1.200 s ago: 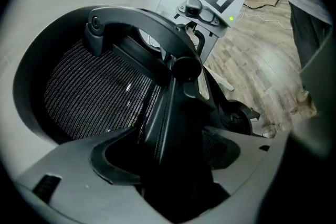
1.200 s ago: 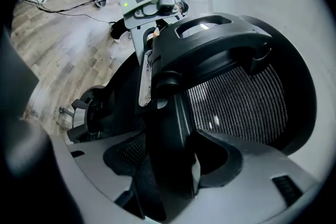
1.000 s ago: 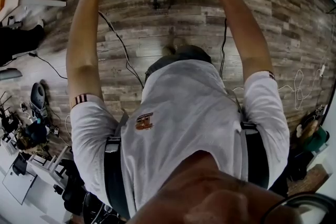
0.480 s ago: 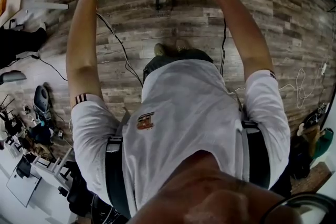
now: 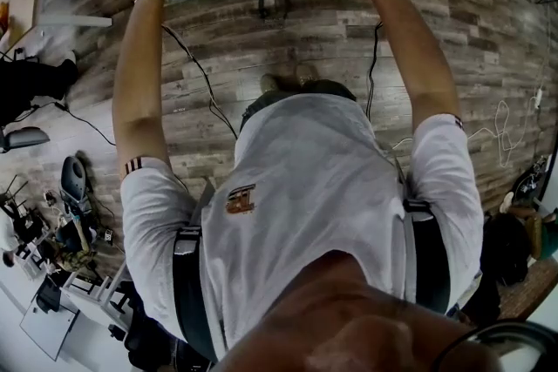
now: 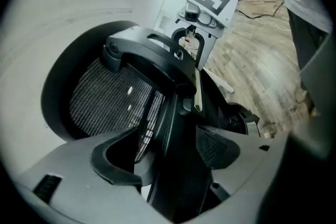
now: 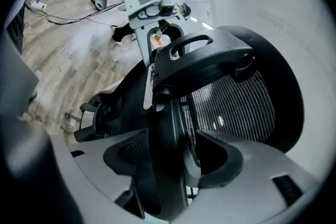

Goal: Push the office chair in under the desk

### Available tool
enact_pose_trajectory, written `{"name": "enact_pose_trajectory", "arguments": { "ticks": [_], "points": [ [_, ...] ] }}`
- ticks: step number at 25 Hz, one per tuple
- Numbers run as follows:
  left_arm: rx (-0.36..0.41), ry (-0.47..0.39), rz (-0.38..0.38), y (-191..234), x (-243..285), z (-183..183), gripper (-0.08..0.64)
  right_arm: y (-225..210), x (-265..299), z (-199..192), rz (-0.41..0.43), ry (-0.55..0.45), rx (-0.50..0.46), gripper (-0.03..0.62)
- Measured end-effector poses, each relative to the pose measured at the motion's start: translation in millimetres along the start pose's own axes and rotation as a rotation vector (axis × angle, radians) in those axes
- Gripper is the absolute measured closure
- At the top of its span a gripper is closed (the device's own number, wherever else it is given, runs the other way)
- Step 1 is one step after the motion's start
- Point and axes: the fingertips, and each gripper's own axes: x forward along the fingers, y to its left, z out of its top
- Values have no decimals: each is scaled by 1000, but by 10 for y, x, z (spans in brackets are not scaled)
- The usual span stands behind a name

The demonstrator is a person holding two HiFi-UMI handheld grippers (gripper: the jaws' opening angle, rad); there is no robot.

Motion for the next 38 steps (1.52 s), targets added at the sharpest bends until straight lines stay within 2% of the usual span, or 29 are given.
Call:
{"name": "enact_pose_trajectory", "arguments": {
  "ticks": [4, 8, 12, 16, 18, 20, 24, 27, 29, 38],
  "points": [
    [-105, -44, 46, 100, -274, 117, 214, -70, -165, 38, 8, -35, 108, 331],
    [-262, -111, 65, 157, -500, 292, 215, -188, -330, 92, 32, -97, 291, 331],
    [-493, -209, 63, 163, -679, 498, 215, -234, -491, 217, 91, -201, 512, 331],
    [-747, -329, 51, 169, -898, 743, 244, -298, -734, 363, 165, -343, 818, 339],
    [-853, -377, 52, 169, -992, 851, 315, -327, -864, 414, 196, -426, 965, 423],
    [-929, -415, 48, 150, -1058, 949, 355, -337, -976, 447, 224, -502, 1074, 467],
    [-1004, -454, 67, 131, -1157, 1074, 447, -372, -1189, 574, 286, -659, 1199, 532],
    [-1062, -476, 97, 174, -1211, 1118, 512, -391, -1314, 669, 312, -752, 1241, 546],
    [-1086, -480, 108, 186, -1225, 1131, 526, -371, -1367, 727, 327, -793, 1252, 551],
    [-1118, -490, 96, 42, -1156, 1196, 540, -228, -1375, 751, 345, -828, 1267, 558]
  ]
}}
